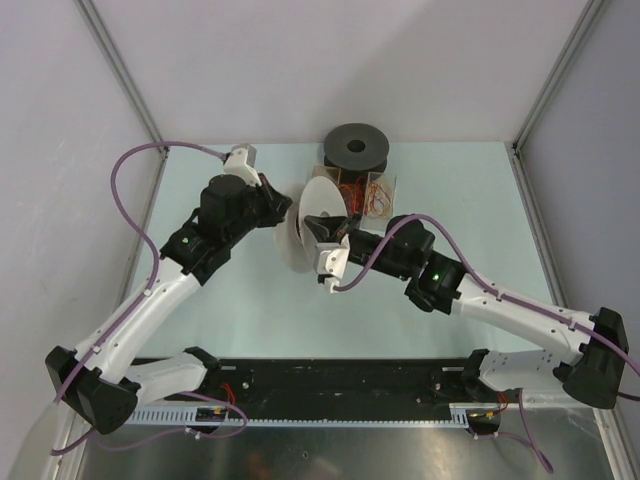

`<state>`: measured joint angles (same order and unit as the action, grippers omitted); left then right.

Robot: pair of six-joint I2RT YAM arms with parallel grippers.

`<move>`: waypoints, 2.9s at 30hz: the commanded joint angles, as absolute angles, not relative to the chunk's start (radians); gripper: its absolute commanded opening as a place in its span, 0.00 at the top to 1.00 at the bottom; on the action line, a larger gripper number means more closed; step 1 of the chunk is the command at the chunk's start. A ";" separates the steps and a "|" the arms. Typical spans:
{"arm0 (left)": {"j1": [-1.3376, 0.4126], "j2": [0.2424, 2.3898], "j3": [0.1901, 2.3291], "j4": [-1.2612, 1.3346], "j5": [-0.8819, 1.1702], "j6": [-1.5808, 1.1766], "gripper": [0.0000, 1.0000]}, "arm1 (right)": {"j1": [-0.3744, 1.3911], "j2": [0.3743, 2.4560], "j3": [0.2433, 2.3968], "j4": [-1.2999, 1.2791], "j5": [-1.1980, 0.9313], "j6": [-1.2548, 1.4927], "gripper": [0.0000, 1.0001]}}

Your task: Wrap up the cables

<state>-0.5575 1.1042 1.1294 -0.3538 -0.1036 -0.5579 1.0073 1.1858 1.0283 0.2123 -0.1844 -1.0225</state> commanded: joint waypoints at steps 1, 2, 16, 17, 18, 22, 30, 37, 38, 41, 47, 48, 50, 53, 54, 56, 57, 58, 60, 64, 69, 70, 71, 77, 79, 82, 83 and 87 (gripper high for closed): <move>-0.569 1.093 1.117 -0.366 -0.050 -0.450 1.00 | 0.998 1.195 1.058 0.468 -0.134 -1.071 0.97; -0.576 1.091 1.113 -0.366 -0.043 -0.428 1.00 | 0.996 1.206 1.058 0.485 -0.121 -1.078 0.96; -0.610 0.966 1.043 -0.366 0.072 -0.178 1.00 | 0.824 1.255 1.079 0.483 -0.061 -1.058 0.66; -0.610 0.955 1.043 -0.366 0.088 -0.167 1.00 | 0.799 1.251 1.080 0.455 -0.065 -1.040 0.66; -0.609 0.946 1.046 -0.366 0.108 -0.160 1.00 | 0.773 1.245 1.080 0.426 -0.071 -1.021 0.67; -0.605 0.915 1.078 -0.366 0.206 -0.169 1.00 | 0.662 1.236 1.078 0.288 -0.121 -0.930 0.73; -0.527 0.934 1.241 -0.348 0.378 -0.330 1.00 | 0.511 1.244 1.078 0.004 -0.296 -0.775 0.77; -0.405 0.995 1.355 -0.304 0.404 -0.536 1.00 | 0.520 1.203 1.039 -0.167 -0.461 -0.681 0.75; -0.395 1.001 1.364 -0.299 0.401 -0.553 1.00 | 0.525 1.196 1.034 -0.175 -0.471 -0.662 0.69; -0.383 1.019 1.391 -0.286 0.383 -0.575 1.00 | 0.540 1.173 1.022 -0.182 -0.489 -0.602 0.37; -0.379 1.031 1.414 -0.276 0.336 -0.610 1.00 | 0.549 1.163 1.011 -0.168 -0.471 -0.487 0.14; -0.379 1.028 1.413 -0.275 0.328 -0.616 1.00 | 0.548 1.165 1.008 -0.164 -0.469 -0.468 0.13; -0.379 1.024 1.411 -0.273 0.306 -0.622 1.00 | 0.550 1.171 1.005 -0.151 -0.461 -0.421 0.10; -0.374 1.016 1.402 -0.273 0.258 -0.629 1.00 | 0.559 1.186 0.992 -0.114 -0.422 -0.316 0.06; -0.370 1.013 1.401 -0.273 0.242 -0.632 1.00 | 0.565 1.192 0.984 -0.095 -0.392 -0.274 0.05; -0.364 1.012 1.397 -0.272 0.216 -0.630 1.00 | 0.574 1.208 0.970 -0.059 -0.318 -0.190 0.02; -0.364 1.013 1.396 -0.271 0.201 -0.625 1.00 | 0.574 1.220 0.967 -0.055 -0.295 -0.157 0.01; -0.363 1.013 1.392 -0.270 0.186 -0.621 1.00 | 0.569 1.232 0.964 -0.057 -0.294 -0.133 0.01; -0.362 1.015 1.381 -0.267 0.161 -0.613 1.00 | 0.540 1.254 0.953 -0.066 -0.381 -0.101 0.01; -0.361 1.019 1.340 -0.254 0.111 -0.608 1.00 | 0.515 1.309 0.910 -0.040 -0.456 -0.006 0.02; -0.355 1.026 1.273 -0.219 0.092 -0.629 1.00 | 0.505 1.392 0.869 0.006 -0.463 0.069 0.07; -0.352 1.027 1.265 -0.210 0.093 -0.632 1.00 | 0.504 1.417 0.865 0.020 -0.469 0.078 0.08; -0.350 1.031 1.257 -0.204 0.096 -0.636 1.00 | 0.504 1.439 0.864 0.036 -0.475 0.084 0.10; -0.343 1.038 1.233 -0.181 0.132 -0.650 1.00 | 0.511 1.585 0.864 0.184 -0.501 0.030 0.14; -0.341 1.036 1.233 -0.180 0.145 -0.651 1.00 | 0.519 1.627 0.867 0.225 -0.501 -0.004 0.15; -0.340 1.037 1.239 -0.180 0.163 -0.640 1.00 | 0.528 1.684 0.876 0.251 -0.506 -0.051 0.17; -0.339 1.037 1.241 -0.180 0.169 -0.636 1.00 | 0.530 1.699 0.880 0.252 -0.502 -0.064 0.18; -0.339 1.036 1.248 -0.179 0.197 -0.625 1.00 | 0.541 1.758 0.907 0.235 -0.476 -0.121 0.18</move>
<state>-0.3462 1.0538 1.2182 -0.2905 0.1532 -0.6052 0.5274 1.7157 0.8642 0.1844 -0.4866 -0.0387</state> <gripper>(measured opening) 0.018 0.824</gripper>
